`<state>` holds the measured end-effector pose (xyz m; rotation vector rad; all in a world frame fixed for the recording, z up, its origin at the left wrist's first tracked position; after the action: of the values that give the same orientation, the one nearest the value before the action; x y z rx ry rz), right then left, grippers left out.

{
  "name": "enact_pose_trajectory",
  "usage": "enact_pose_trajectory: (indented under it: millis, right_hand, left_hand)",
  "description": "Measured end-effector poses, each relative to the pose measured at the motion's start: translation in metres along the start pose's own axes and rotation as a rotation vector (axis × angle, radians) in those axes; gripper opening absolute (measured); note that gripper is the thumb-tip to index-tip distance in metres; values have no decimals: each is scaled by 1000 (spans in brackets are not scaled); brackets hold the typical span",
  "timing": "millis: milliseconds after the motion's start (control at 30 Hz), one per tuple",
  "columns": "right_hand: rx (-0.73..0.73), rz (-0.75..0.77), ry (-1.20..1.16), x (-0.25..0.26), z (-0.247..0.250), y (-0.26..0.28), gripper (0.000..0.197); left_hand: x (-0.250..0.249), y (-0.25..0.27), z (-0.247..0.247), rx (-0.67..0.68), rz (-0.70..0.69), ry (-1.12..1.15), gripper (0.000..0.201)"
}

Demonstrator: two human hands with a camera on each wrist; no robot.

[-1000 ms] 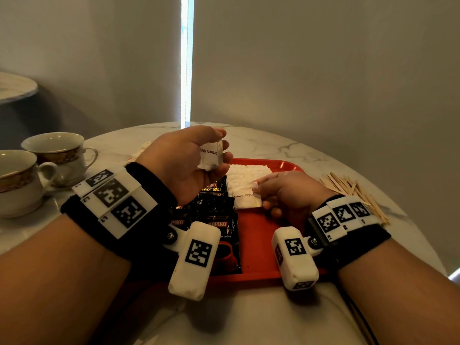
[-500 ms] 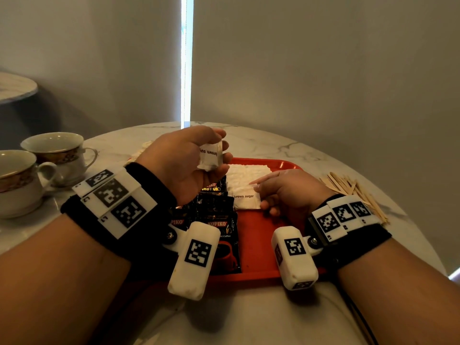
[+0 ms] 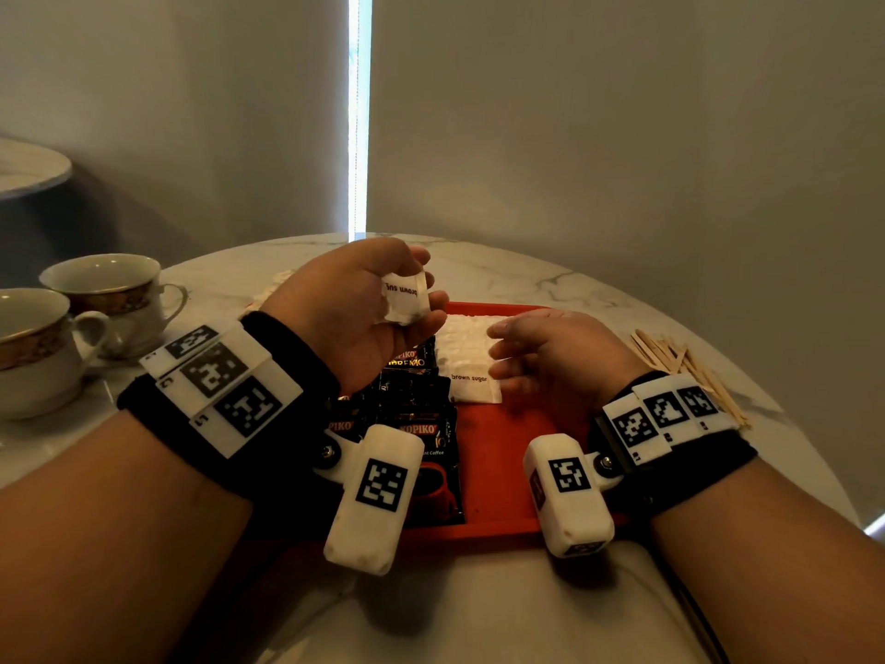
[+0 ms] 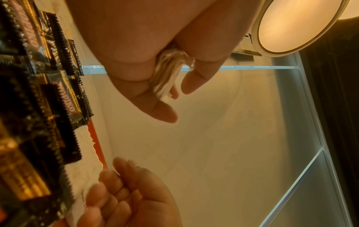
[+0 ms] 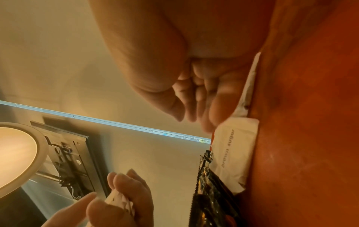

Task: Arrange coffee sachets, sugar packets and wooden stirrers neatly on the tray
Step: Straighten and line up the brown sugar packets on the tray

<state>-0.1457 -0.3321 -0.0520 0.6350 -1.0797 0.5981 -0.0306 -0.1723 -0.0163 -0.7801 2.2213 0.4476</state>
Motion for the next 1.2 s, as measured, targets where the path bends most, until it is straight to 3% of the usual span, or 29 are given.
enact_pose_trajectory:
  millis: [133, 267, 400, 600, 800, 967, 1200]
  right_hand:
    - [138, -45, -39, 2, -5, 5, 22]
    - [161, -64, -10, 3, -5, 6, 25]
    - [164, -62, -13, 3, -5, 7, 22]
    - [103, 121, -130, 11, -2, 8, 19]
    - [173, 332, -197, 22, -2, 17, 31]
    - [140, 382, -97, 23, -8, 22, 31]
    - [112, 381, -128, 24, -8, 21, 28]
  left_hand:
    - [0, 0, -1, 8, -4, 33, 24]
    - [1, 0, -1, 15, 12, 45, 33]
    - [3, -3, 0, 15, 23, 4, 29]
    - [3, -2, 1, 15, 11, -103, 36]
    - [2, 1, -1, 64, -5, -123, 29]
    - [3, 3, -1, 88, -17, -104, 14]
    - [5, 1, 0, 102, -19, -134, 13]
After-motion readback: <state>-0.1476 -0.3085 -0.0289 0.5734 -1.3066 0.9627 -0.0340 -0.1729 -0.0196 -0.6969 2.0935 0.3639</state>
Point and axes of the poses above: each hand's wrist, its own y-axis away from the middle knuckle, its own z-axis out of the back of the hand, x = y × z, the point moved 1 cm from there along -y, towards the middle knuckle, and after that the axes turned 15 degrees about y, right-handed, at the moved point
